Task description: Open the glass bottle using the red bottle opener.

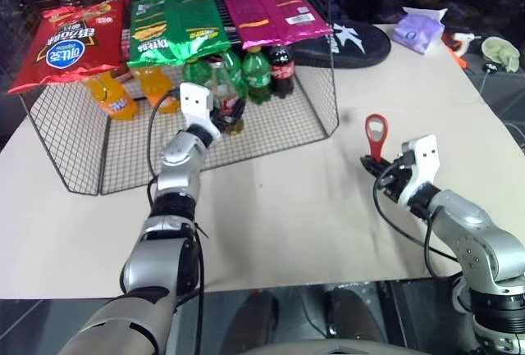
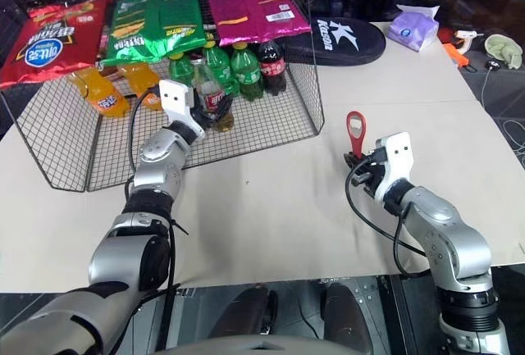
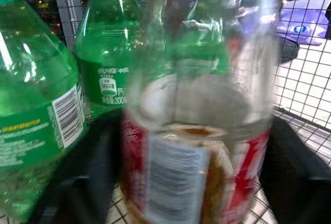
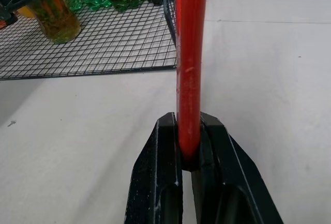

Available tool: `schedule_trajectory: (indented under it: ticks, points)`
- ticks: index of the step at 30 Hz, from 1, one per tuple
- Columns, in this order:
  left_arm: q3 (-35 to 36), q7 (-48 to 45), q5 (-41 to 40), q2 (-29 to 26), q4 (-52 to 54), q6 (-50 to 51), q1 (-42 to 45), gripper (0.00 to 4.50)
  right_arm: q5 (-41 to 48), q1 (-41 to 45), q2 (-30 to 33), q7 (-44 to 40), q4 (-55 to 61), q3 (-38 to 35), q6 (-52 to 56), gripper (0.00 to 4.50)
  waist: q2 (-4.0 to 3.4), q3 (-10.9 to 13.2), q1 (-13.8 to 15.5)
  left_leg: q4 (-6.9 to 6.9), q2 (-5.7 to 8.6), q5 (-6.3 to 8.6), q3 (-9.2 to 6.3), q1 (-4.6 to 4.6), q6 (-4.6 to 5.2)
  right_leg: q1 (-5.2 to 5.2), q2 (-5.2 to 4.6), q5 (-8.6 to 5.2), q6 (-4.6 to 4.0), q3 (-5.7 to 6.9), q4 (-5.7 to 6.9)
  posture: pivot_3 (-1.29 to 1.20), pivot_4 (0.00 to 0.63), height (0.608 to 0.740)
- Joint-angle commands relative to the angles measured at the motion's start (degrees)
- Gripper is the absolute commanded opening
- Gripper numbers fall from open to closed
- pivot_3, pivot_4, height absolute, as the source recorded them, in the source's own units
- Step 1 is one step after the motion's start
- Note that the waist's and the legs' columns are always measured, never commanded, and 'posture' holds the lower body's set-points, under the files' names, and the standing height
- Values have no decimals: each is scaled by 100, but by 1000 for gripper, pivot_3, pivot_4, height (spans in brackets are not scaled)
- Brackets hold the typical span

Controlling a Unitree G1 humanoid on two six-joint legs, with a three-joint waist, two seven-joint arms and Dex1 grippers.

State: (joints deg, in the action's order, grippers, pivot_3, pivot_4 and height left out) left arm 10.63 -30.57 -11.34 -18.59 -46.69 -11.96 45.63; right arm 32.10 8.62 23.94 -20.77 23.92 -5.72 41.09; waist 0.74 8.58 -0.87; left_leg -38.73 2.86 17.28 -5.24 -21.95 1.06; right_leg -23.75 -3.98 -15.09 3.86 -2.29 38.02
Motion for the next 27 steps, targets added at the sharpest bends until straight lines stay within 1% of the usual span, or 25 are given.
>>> schedule_trajectory:
  ticks: [1,4,10,14,17,18,22,25,27]
  points:
    - [-70,-135,-8,-3,344,-113,-42,2771,1,81,-14,22,256,-68,-75,0,0,0,1,-1,0,0,-1,-1,0,0,0,0,0,1,0,0,150,740]
    - [-103,-225,-107,52,886,71,-297,2771,-16,104,-4,-9,232,-63,-98,0,0,0,-2,-2,0,0,-1,-2,0,0,-1,0,0,0,0,0,150,740]
    - [-238,-376,-501,143,2754,1033,-1167,2771,-33,137,23,-11,228,-112,-114,0,0,0,-1,-4,-3,0,-3,-4,0,-1,-3,0,0,-1,0,0,150,740]
    - [-278,-427,-1090,41,4583,2123,-2030,2771,-72,148,35,-38,179,-83,-136,0,0,0,-38,-4,-5,0,1,-5,0,-3,-3,0,0,-8,0,0,150,740]
    - [-299,-580,-1549,-69,5610,2698,-2646,2771,-91,157,37,-62,143,-70,-144,0,-1,0,-43,-3,-9,0,1,-4,0,-4,-1,0,0,-7,1,0,150,740]
    - [-326,-620,-1627,-111,5848,2816,-2830,2771,-94,168,34,-67,129,-68,-144,0,-1,0,-41,-3,-12,0,1,-3,0,-3,-1,0,0,-8,1,0,150,740]
    - [-596,-745,-1503,-282,6525,2852,-3518,2771,-140,207,4,-106,64,-11,-168,0,-2,0,-13,-3,-12,0,6,0,0,-1,-1,0,0,-11,3,0,150,740]
    - [-735,-692,-1272,-310,6654,2646,-3778,2771,-172,241,-13,-128,44,21,-172,0,-2,0,17,-3,-12,0,5,1,0,0,0,0,0,-9,4,0,150,740]
    - [-801,-588,-1087,-181,6548,2369,-3866,2771,-201,278,-37,-135,22,57,-181,0,-2,0,20,-3,-11,0,5,1,0,1,0,0,0,-8,4,0,150,740]
